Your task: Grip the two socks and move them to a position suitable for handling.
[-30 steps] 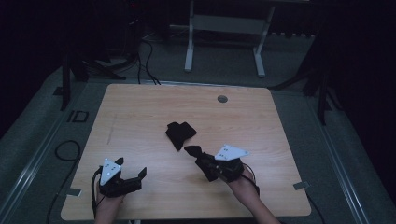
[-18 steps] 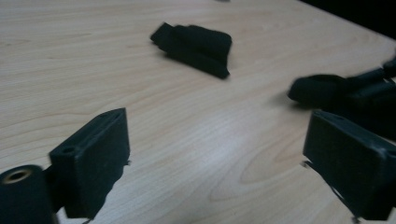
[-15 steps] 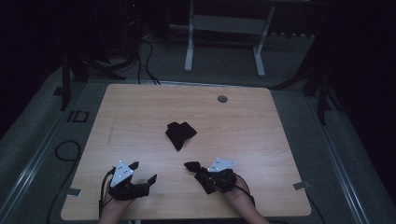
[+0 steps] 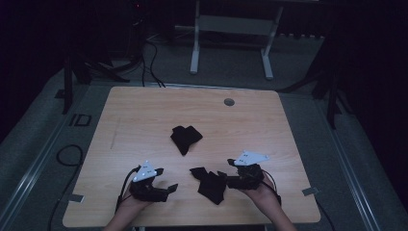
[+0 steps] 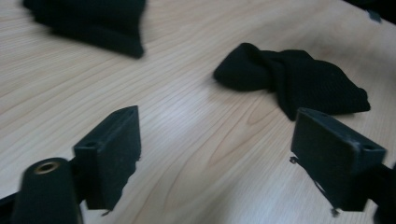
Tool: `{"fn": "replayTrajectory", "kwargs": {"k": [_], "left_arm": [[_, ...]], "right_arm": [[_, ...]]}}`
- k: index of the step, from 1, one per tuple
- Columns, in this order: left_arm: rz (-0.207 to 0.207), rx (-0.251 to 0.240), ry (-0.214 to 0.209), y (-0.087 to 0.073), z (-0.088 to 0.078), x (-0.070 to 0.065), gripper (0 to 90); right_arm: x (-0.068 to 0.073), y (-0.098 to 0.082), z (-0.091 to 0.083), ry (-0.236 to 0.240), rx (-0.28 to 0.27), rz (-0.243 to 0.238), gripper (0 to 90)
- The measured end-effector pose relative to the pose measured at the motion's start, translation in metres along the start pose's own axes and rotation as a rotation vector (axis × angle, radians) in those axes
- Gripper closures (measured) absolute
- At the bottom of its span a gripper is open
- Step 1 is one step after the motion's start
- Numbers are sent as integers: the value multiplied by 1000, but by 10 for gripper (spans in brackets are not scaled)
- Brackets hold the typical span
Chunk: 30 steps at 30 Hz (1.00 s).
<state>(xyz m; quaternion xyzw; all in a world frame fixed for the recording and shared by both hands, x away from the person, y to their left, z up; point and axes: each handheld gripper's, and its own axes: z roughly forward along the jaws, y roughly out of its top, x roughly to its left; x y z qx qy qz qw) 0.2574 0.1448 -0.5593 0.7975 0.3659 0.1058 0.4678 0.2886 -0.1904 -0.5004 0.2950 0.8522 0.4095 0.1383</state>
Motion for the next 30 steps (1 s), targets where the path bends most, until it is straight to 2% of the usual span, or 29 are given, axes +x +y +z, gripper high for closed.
{"fn": "replayTrajectory", "kwargs": {"k": [2,4,8,9,10,12,14,17,18,22,23,25,27,30], "left_arm": [[23,30,-33,8,10,-1,217],[45,63,-68,17,23,-3,235],[63,89,-125,33,45,0,345],[67,96,-124,36,50,2,364],[72,100,-123,38,54,3,386],[61,131,-149,42,66,6,428],[75,163,-171,44,74,7,464],[86,186,-192,45,80,6,544],[85,185,-186,44,81,6,567],[55,168,-222,43,81,8,810],[50,162,-221,42,80,7,830],[62,161,-218,42,78,6,845],[68,149,-207,43,73,4,849],[76,107,-189,46,62,3,850]], "right_arm": [[-3,-6,7,33,39,27,442],[0,-14,17,57,86,19,445],[0,-26,36,64,134,40,516],[-1,-27,38,73,141,44,528],[-1,-27,41,75,154,38,548],[0,-28,45,63,177,8,568],[1,-29,46,62,192,-5,611],[1,-29,46,59,197,-15,655],[1,-30,46,62,196,-15,675],[2,-30,45,62,192,-11,802],[3,-30,44,49,190,-19,858],[4,-29,42,40,190,-31,874],[4,-26,35,36,151,-32,883],[1,-19,20,24,91,-23,887]]}}
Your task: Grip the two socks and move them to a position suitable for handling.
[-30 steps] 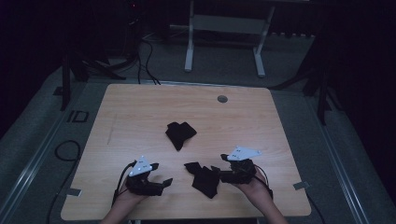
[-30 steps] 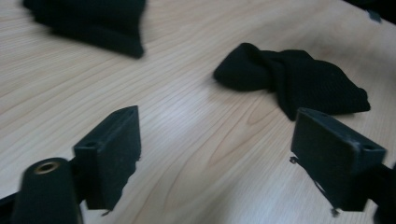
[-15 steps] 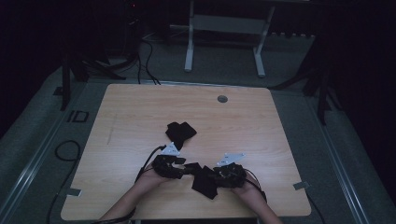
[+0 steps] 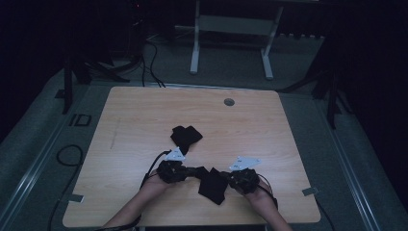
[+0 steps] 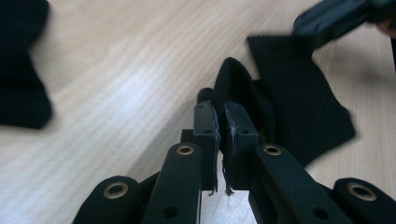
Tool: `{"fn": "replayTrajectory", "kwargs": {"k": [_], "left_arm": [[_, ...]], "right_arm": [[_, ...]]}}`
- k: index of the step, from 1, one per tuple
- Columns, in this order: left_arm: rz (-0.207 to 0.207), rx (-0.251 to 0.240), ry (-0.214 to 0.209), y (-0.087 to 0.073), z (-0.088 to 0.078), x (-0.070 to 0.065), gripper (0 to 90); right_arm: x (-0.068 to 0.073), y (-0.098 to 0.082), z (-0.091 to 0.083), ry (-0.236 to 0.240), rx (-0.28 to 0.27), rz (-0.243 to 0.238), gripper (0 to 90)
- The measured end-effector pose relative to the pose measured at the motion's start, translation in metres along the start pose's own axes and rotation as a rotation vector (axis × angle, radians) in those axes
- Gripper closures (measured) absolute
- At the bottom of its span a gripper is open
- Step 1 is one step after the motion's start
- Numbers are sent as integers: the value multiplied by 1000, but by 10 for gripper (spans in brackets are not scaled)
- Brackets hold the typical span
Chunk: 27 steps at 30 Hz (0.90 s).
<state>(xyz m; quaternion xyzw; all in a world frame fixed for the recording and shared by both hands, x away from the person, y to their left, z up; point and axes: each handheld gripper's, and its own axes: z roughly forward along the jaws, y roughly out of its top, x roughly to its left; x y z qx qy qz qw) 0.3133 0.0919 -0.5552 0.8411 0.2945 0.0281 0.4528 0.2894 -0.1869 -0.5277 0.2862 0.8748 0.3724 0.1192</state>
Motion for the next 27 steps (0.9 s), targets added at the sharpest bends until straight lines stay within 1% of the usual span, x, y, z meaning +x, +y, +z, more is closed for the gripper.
{"fn": "replayTrajectory", "kwargs": {"k": [1,2,3,4,5,6,7,8,10,11,12,13,14,16,17,18,20,21,22,23,24,25,26,27], "left_arm": [[4,-6,4,0,-3,0,850],[3,-11,24,0,-6,0,850],[-6,-10,31,0,-9,1,850],[-19,-11,26,0,-11,2,850],[-33,-14,28,0,-14,2,850],[-37,-14,31,0,-20,2,851],[-27,-20,35,0,-24,1,851],[-25,-22,42,0,-30,0,851],[-1,-23,79,1,-44,-2,851],[3,-25,85,2,-51,-3,850],[10,-25,99,2,-56,-4,850],[18,-23,124,2,-64,-7,850],[23,-17,129,2,-71,-9,849],[24,-15,135,2,-82,-12,848],[21,-17,125,1,-87,-14,848],[18,-13,103,1,-93,-16,847],[16,18,84,0,-97,-18,845],[16,35,78,-1,-96,-19,845],[7,57,75,-3,-93,-17,844],[3,80,78,-4,-89,-16,844],[-24,108,63,-7,-82,-10,845],[-52,114,50,-10,-77,-7,845],[-72,139,45,-13,-69,-1,845],[-76,149,48,-15,-64,2,845]], "right_arm": [[-2,2,-7,-7,-29,6,887],[-3,4,-11,-11,-42,10,889],[-2,6,-16,-33,-64,-7,890],[-2,7,-20,-54,-82,-11,890],[-3,9,-23,-50,-90,-3,890],[-5,10,-27,-41,-101,15,890],[-6,12,-34,-46,-125,30,890],[-6,13,-39,-50,-139,35,890],[-7,17,-53,-68,-174,34,889],[-8,19,-60,-75,-195,35,889],[-9,20,-68,-79,-215,40,889],[-10,21,-73,-81,-229,45,889],[-11,21,-82,-92,-256,51,889],[-14,21,-94,-106,-286,74,889],[-14,21,-97,-109,-290,85,889],[-15,20,-100,-113,-293,97,889],[-13,16,-101,-108,-282,110,889],[-11,14,-99,-117,-268,112,889],[-9,10,-94,-129,-252,112,889],[-9,6,-89,-132,-230,124,889],[-10,3,-83,-129,-213,138,889],[-11,-4,-73,-129,-179,154,889],[-12,-8,-67,-134,-157,161,888],[-14,-15,-58,-144,-124,164,889]]}}
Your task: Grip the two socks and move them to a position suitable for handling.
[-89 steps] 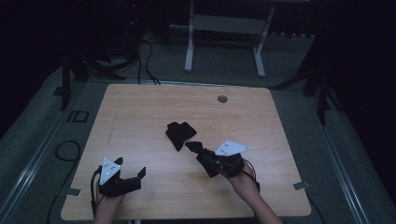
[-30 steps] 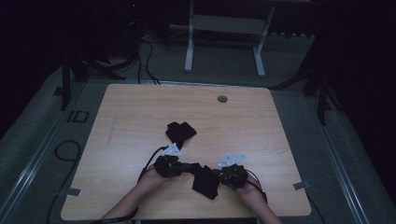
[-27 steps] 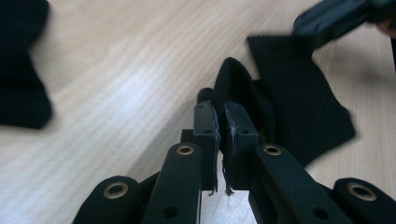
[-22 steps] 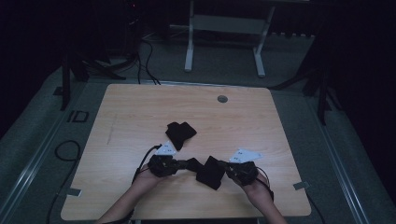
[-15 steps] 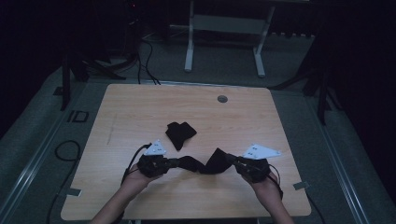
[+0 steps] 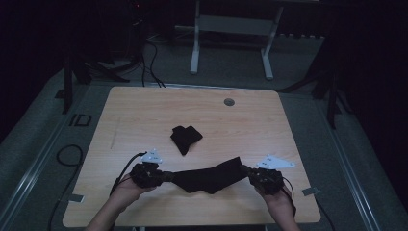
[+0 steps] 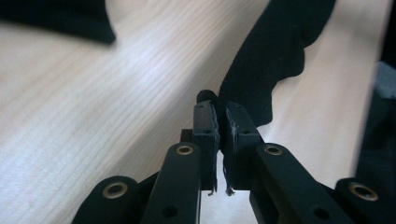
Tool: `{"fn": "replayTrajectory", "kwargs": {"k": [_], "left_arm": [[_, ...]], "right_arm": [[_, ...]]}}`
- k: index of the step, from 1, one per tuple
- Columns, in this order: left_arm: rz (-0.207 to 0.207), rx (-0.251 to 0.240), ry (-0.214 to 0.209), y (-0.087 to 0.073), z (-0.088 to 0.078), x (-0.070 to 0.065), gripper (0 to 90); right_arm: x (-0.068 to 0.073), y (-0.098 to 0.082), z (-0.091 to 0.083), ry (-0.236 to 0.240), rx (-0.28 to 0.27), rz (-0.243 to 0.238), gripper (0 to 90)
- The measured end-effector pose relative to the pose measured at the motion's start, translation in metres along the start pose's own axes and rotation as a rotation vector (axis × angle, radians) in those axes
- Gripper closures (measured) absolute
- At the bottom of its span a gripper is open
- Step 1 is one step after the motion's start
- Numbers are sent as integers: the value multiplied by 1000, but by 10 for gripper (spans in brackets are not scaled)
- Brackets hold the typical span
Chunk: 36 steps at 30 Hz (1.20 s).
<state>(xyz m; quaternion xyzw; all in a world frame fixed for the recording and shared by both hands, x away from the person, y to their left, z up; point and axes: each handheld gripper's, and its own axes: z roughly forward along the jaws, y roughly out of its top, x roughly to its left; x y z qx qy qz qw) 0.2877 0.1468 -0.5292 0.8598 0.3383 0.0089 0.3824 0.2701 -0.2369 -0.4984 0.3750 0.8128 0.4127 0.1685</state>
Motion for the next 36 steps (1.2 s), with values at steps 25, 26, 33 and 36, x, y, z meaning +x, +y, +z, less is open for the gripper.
{"fn": "replayTrajectory", "kwargs": {"k": [25,26,33,36], "left_arm": [[-50,-62,-25,7,34,11,552],[-50,-62,-25,7,34,11,544],[-30,-54,-74,17,50,12,525],[-23,-48,-116,22,56,13,502]], "right_arm": [[-39,-21,26,-151,54,75,614],[-39,-21,26,-151,54,75,614],[-21,-25,46,-84,120,-67,696],[-18,-28,52,-82,147,-101,698]]}}
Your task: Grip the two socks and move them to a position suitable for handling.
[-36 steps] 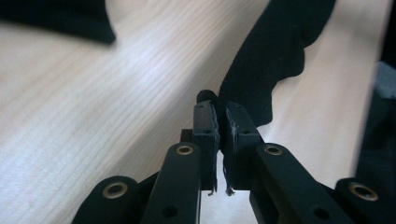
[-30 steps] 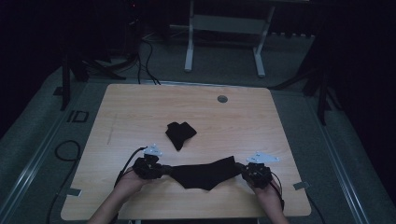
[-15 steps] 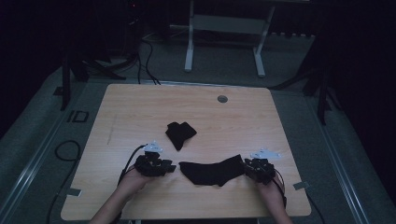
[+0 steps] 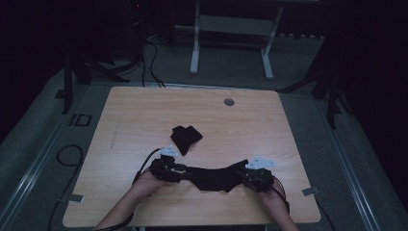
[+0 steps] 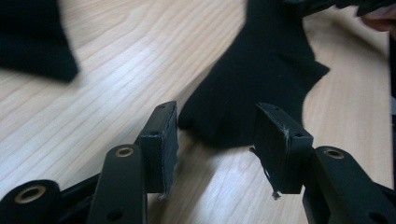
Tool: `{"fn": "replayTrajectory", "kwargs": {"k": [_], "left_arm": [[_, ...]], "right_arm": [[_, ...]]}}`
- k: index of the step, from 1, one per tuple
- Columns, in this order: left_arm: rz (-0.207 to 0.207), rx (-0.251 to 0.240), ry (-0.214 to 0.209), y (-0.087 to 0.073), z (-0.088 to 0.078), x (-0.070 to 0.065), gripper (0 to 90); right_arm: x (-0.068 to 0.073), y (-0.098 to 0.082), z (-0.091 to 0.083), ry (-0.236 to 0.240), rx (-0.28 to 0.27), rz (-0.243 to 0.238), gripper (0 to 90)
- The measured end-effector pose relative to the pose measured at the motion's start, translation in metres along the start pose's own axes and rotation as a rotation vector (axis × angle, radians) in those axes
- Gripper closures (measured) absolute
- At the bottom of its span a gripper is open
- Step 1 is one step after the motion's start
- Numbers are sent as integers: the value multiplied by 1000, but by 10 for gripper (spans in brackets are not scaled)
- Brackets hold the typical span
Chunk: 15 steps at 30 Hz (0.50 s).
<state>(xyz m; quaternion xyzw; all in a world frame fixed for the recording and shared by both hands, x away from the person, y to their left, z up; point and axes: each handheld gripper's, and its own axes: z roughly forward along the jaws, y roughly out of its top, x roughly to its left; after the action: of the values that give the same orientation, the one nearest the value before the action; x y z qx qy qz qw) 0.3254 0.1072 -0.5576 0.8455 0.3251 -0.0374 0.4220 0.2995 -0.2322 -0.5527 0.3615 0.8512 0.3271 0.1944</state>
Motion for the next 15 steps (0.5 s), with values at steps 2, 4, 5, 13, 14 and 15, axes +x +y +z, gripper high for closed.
{"fn": "replayTrajectory", "kwargs": {"k": [2,4,5,13,14,15], "left_arm": [[11,20,-30,3,5,-2,486],[47,47,-61,4,8,-8,512],[67,66,-67,4,10,-12,525],[98,134,-111,2,22,-34,798],[97,133,-112,3,20,-36,825],[98,128,-122,4,16,-39,836]], "right_arm": [[1,0,2,1,8,-8,698],[1,-1,3,-10,14,-14,698],[1,-1,4,-12,15,-14,698],[1,-2,5,-41,15,-18,728],[1,-2,5,-47,17,-22,729],[1,-2,6,-51,18,-24,729]]}}
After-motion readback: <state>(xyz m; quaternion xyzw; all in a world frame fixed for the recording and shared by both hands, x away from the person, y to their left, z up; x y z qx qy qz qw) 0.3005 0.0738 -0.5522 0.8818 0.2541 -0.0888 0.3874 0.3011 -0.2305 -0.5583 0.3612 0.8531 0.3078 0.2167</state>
